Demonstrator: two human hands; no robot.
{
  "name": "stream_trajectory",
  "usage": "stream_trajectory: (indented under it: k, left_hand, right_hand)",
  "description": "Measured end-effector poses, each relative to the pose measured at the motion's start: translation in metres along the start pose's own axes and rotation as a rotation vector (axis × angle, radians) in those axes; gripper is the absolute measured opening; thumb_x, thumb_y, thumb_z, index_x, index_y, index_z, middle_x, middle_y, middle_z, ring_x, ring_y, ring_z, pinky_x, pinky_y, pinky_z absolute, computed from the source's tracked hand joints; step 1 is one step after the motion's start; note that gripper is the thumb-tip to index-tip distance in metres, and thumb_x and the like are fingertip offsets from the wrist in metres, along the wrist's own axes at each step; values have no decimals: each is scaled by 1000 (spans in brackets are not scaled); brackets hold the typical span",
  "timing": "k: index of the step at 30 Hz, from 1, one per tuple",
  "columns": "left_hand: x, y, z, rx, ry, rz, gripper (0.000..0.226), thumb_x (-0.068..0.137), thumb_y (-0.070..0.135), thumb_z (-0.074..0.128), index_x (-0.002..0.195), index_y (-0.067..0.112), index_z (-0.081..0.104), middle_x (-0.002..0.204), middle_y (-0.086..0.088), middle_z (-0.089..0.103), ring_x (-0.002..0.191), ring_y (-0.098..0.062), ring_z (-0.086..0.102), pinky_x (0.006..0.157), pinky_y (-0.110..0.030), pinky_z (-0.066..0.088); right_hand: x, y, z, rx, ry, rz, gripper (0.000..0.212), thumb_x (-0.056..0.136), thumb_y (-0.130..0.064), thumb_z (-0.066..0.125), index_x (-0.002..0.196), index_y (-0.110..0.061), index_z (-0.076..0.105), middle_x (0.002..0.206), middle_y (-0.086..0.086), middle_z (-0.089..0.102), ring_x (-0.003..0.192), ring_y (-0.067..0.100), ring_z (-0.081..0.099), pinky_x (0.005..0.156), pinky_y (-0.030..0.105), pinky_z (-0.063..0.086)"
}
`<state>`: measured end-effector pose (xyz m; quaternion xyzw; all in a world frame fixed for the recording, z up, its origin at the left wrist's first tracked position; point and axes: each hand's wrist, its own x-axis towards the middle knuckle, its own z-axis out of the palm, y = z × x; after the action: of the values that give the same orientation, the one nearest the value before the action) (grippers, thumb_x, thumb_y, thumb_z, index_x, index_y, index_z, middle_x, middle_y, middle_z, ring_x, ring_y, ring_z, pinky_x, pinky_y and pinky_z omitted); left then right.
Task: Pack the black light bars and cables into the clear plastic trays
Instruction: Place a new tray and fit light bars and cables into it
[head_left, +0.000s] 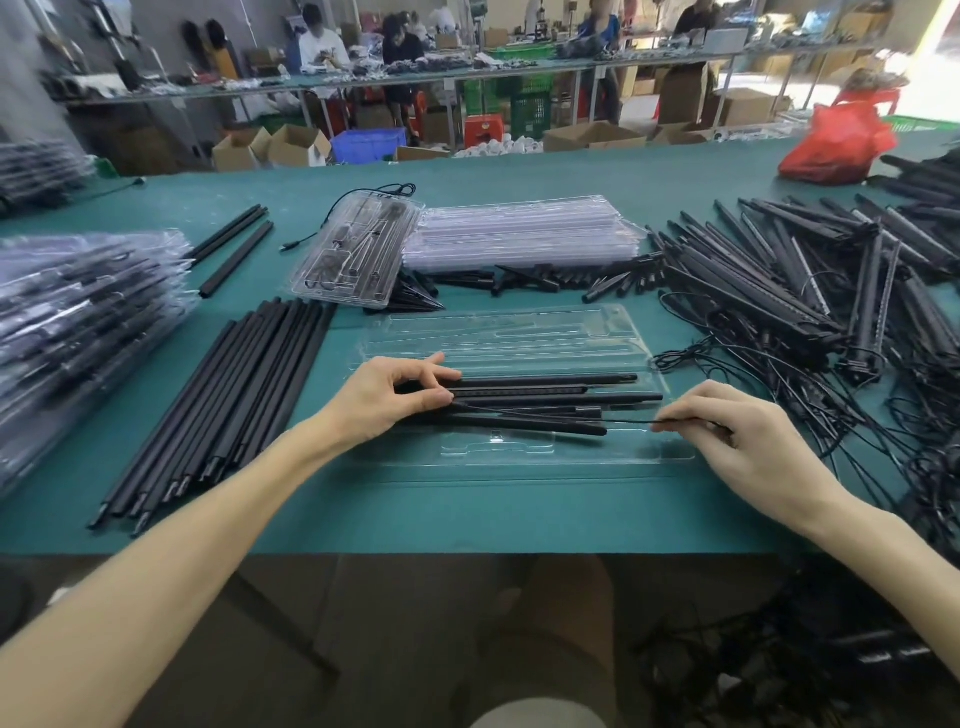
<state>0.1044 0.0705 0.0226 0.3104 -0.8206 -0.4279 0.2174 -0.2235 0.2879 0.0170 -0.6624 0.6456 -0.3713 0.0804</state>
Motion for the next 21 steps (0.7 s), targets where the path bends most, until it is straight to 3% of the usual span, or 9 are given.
stream_trajectory:
  k: [5,7,10,13,17,19,21]
  left_hand:
    - [2,-1,4,4,32,-12,20,86,15,78,78,3,65,123,4,72,136,-1,47,123,-42,26]
    - [3,-2,3,24,24,-10,19,85,16,80,79,4,66,123,6,71,136,0,47,123,-42,26]
    - [3,-2,3,61,15,-6,16,86,18,79,84,7,67,124,8,71,137,2,45,123,-41,24]
    - [5,3,3,131,20,12,14,86,17,78,92,11,68,123,10,70,136,1,47,122,-37,26]
    - [12,16,2,377,-7,94,31,87,17,78,116,25,68,124,15,66,125,1,54,116,-24,33]
    - [17,24,8,425,-28,153,32,87,14,77,116,24,70,128,11,64,126,-1,53,113,-14,29]
    - [22,33,19,421,-26,199,28,90,16,74,117,21,70,131,9,63,127,-2,53,113,-13,28]
  right_hand:
    - [-2,1,0,-9,-55,49,19,92,-8,67,95,-23,78,97,-11,66,85,12,58,69,15,41]
    - [-2,0,-1,6,-60,54,10,93,-22,68,96,-25,77,96,-12,66,87,12,58,70,17,43]
    - [-1,0,-2,19,-47,59,16,91,-35,64,94,-24,77,93,-13,66,92,10,60,79,27,47]
    - [1,-1,-1,-9,-36,52,12,92,-28,67,91,-22,77,90,-12,66,92,11,60,79,33,48]
    - [2,-2,1,-55,-36,53,8,92,-24,70,91,-22,78,90,-13,65,91,10,58,78,28,45]
    - [3,-2,2,-67,-39,56,8,91,-23,71,91,-21,78,89,-13,65,90,11,57,76,25,42]
    - [4,-3,1,-83,-48,53,7,91,-21,72,91,-20,79,89,-12,64,88,10,56,74,22,39]
